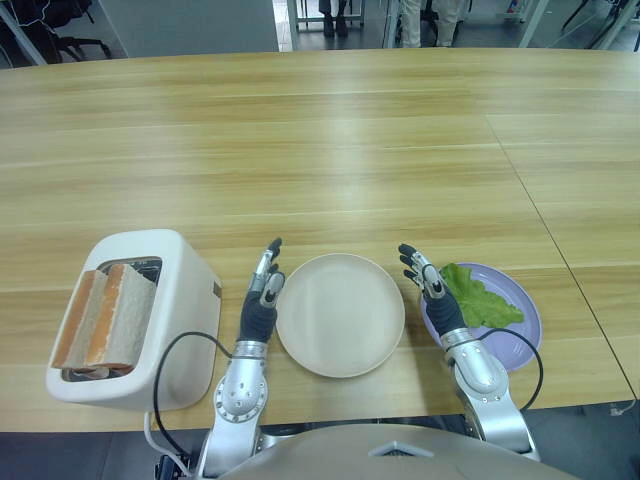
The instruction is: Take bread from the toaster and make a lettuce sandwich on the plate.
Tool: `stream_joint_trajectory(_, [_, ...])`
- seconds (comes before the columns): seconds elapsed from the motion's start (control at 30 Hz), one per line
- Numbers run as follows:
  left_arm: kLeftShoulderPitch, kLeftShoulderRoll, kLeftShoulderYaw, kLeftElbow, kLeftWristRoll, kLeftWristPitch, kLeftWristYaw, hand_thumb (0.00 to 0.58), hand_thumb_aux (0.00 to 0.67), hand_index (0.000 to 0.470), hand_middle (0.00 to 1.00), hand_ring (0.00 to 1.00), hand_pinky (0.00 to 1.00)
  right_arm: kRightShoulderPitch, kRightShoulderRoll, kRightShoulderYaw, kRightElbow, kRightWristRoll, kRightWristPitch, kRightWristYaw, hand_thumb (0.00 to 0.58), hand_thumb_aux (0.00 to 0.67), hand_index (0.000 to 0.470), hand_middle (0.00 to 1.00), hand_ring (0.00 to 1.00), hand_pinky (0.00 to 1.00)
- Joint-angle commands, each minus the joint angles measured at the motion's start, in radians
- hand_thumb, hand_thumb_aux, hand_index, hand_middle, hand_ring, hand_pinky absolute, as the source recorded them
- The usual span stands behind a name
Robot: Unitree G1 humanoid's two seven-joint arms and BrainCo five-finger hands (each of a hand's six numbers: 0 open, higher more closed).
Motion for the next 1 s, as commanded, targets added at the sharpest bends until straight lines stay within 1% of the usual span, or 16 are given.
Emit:
stream_joint_trajectory(0.03, [0.018,0.04,0.044,-0.186,0.124,0.087,-0.041,0.0,0.0,0.0,0.0,0.0,0.0,0.011,0.006,0.003,0.001,-0.002,0.008,-0.01,0.0,0.0,0.0,0.0,0.0,0.0])
stream_joint_trajectory(0.13, [0.002,0.08,0.08,-0.295,0.23,0.149,-0.09,0.0,0.0,0.0,0.0,0.0,0.0,0.029,0.014,0.008,-0.012,-0.008,0.009,-0.021,0.0,0.0,0.0,0.0,0.0,0.0])
stream_joint_trajectory(0.3, [-0.015,0.112,0.159,-0.417,0.282,0.25,-0.183,0.0,0.0,0.0,0.0,0.0,0.0,0.062,0.027,0.024,-0.041,-0.019,0.014,-0.036,0.0,0.0,0.0,0.0,0.0,0.0])
stream_joint_trajectory(0.37, [-0.024,0.152,0.254,-0.477,0.298,0.312,-0.247,0.0,0.0,0.0,0.0,0.0,0.0,0.069,0.032,0.032,-0.047,-0.021,0.016,-0.04,0.0,0.0,0.0,0.0,0.0,0.0])
stream_joint_trajectory(0.47, [-0.034,0.223,0.394,-0.511,0.324,0.36,-0.31,0.0,0.0,0.0,0.0,0.0,0.0,0.082,0.039,0.041,-0.056,-0.026,0.019,-0.051,0.0,0.0,0.0,0.0,0.0,0.0])
stream_joint_trajectory(0.53, [-0.025,0.287,0.516,-0.497,0.354,0.362,-0.332,0.0,0.0,0.0,0.0,0.0,0.0,0.085,0.043,0.043,-0.059,-0.025,0.023,-0.057,0.0,0.0,0.0,0.0,0.0,0.0])
stream_joint_trajectory(0.57, [-0.02,0.307,0.553,-0.489,0.356,0.36,-0.339,0.0,0.0,0.0,0.0,0.0,0.0,0.086,0.045,0.043,-0.061,-0.025,0.024,-0.06,0.0,0.0,0.0,0.0,0.0,0.0])
stream_joint_trajectory(0.7, [0.069,0.388,0.714,-0.403,0.428,0.304,-0.345,0.0,0.0,0.0,0.0,0.0,0.0,0.09,0.056,0.047,-0.073,-0.023,0.032,-0.074,0.0,0.0,0.0,0.0,0.0,0.0])
stream_joint_trajectory(1.0, [0.198,0.453,0.928,-0.299,0.426,0.224,-0.39,0.0,0.0,0.0,0.0,0.0,0.0,0.109,0.077,0.045,-0.109,-0.018,0.049,-0.1,0.0,0.0,0.0,0.0,0.0,0.0])
